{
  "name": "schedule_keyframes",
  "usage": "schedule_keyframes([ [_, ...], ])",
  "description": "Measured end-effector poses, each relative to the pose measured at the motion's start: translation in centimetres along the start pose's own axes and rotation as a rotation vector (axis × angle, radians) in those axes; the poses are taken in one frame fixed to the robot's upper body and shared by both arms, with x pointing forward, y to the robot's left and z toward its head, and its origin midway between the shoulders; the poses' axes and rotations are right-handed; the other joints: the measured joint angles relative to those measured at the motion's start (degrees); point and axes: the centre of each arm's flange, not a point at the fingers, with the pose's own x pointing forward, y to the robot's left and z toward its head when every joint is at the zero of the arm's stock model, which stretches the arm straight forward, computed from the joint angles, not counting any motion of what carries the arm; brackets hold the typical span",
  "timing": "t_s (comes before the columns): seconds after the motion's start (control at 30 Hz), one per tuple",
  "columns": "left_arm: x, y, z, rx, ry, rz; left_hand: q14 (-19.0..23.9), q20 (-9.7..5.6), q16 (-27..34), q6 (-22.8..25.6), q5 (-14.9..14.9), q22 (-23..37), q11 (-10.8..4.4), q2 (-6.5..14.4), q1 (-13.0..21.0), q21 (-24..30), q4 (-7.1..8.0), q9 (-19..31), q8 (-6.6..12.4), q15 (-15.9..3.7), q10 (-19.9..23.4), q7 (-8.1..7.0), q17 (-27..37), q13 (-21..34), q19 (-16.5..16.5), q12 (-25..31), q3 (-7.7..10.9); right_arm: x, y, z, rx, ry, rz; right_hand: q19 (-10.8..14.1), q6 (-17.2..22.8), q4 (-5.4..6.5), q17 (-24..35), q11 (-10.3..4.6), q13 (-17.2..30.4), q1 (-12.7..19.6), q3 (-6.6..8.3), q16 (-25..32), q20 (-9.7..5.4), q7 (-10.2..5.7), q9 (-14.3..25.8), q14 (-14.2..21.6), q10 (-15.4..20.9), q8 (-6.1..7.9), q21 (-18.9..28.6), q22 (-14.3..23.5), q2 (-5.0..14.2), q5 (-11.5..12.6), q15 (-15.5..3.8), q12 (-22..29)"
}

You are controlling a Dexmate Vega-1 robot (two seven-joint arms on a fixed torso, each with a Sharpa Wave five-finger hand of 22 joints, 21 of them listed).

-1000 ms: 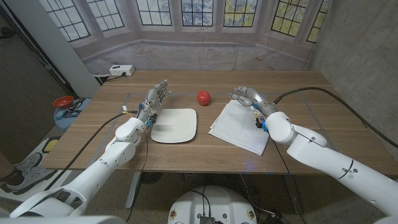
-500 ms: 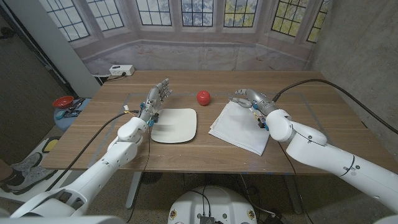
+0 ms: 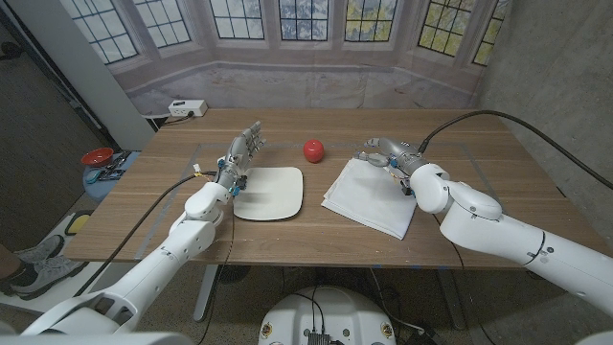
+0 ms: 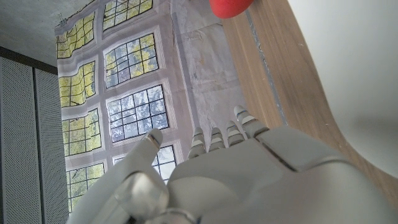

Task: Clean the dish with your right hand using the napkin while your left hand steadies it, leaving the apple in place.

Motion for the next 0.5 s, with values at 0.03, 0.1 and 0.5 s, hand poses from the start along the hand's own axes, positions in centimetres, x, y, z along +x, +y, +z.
schedule_keyframes([
  [0.03,-0.01,-0.03,-0.04,0.000,0.000,0.001,0.01,0.00,0.00,0.00,0.00,0.00,0.00,0.00,0.00,0.00,0.00,0.00,0.00,-0.01,0.00,0.00,0.00,0.00,0.00,0.00,0.00,0.00,0.02,-0.05,-0.006,0.002,0.003,-0.22,0.00,-0.15,0.00,0.00,0.00,0.00,-0.15,-0.04,-0.20,0.00,0.00,-0.07,0.00,0.00,-0.38,0.00,0.00,0.00,-0.08,0.00],
  [0.1,-0.03,-0.14,-0.19,0.001,0.002,0.002,0.10,0.00,0.00,0.00,0.00,0.00,0.00,0.03,0.03,0.00,0.00,0.00,0.00,-0.10,0.00,0.00,0.00,0.00,0.00,0.00,0.00,-0.02,0.08,-0.19,-0.024,0.005,0.012,-0.80,0.00,-0.31,0.00,0.00,0.00,-0.01,-0.31,-0.31,-0.19,0.00,0.00,-0.33,0.00,0.00,-0.56,0.00,-0.01,0.00,-0.09,0.00],
  [0.5,-0.19,-0.90,-0.66,-0.002,0.006,0.000,0.30,0.00,0.00,0.00,0.00,0.00,-0.20,0.29,0.29,0.00,-0.48,0.00,0.00,0.12,0.20,0.00,0.00,-0.01,0.00,0.00,0.00,-0.36,0.55,-0.55,-0.071,0.019,0.075,-5.34,-1.81,-1.20,-0.15,-0.34,-0.16,-0.36,-0.69,-1.19,-0.18,-0.23,-0.01,-3.98,-2.10,-0.67,-3.51,-0.01,-1.29,0.23,0.96,-0.63],
])
